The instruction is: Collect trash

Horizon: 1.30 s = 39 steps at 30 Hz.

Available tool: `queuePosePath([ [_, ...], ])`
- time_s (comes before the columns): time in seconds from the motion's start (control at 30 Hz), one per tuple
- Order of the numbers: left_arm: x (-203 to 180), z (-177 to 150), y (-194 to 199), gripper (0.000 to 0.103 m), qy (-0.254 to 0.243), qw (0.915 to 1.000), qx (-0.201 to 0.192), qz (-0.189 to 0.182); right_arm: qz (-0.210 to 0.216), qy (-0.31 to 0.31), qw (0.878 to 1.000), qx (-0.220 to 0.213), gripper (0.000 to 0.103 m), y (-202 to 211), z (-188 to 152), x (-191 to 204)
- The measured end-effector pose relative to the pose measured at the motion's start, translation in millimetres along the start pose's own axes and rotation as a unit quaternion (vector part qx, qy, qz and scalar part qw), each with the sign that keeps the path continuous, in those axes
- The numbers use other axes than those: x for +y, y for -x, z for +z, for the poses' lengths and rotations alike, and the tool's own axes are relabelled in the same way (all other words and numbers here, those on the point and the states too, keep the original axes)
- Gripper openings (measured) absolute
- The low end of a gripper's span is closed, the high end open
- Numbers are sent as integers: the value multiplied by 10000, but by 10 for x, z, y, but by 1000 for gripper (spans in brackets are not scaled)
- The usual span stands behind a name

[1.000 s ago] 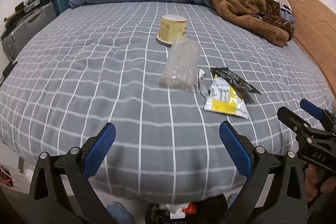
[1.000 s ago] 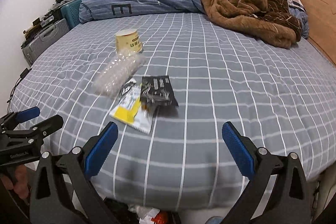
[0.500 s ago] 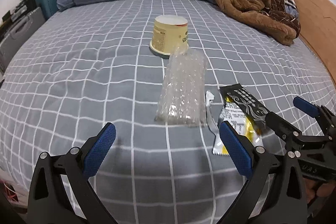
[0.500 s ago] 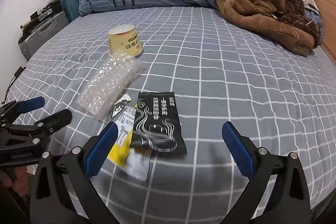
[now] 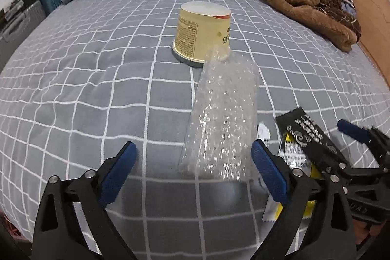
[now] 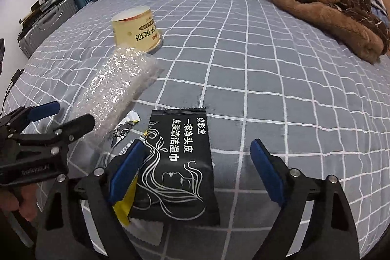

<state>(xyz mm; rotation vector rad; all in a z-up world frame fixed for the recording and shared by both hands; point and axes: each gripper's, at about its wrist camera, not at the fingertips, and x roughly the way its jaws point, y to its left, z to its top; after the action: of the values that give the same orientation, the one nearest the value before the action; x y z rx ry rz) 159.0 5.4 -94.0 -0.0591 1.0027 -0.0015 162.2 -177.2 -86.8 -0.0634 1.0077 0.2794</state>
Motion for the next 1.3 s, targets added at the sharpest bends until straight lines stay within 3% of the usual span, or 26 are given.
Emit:
queuePosePath([
  [0.27,-150,1,-122,51,-189,9993,219,-240,258,-18,9995,155,61,-78,39,21],
  [0.57,-197,-18,-120,22,-204,9993,254,-195,186,30,9997,136,30,-46,45,21],
  [0.7,-199,-18,-113,17,-244,9993,223,-160,65,95,9998,163,19,-63,38,17],
  [0.83,-185,-7,-77,15,-222,9995,160,-135,44,13,9999,155,24,-40,66,-5],
  [0.87,-173,-1,-63,14,-205,9996,136,-122,51,-20,9999,140,32,-28,78,-8],
  [0.9,-168,-1,-51,14,-191,9997,117,-118,83,-30,9999,116,51,-16,84,-6],
  [0.93,-154,3,-35,14,-171,9997,98,-113,113,-52,9999,48,61,8,85,-3],
  [1.3,-52,10,104,13,-104,9999,-97,-76,7,-32,9997,227,66,-163,98,169],
])
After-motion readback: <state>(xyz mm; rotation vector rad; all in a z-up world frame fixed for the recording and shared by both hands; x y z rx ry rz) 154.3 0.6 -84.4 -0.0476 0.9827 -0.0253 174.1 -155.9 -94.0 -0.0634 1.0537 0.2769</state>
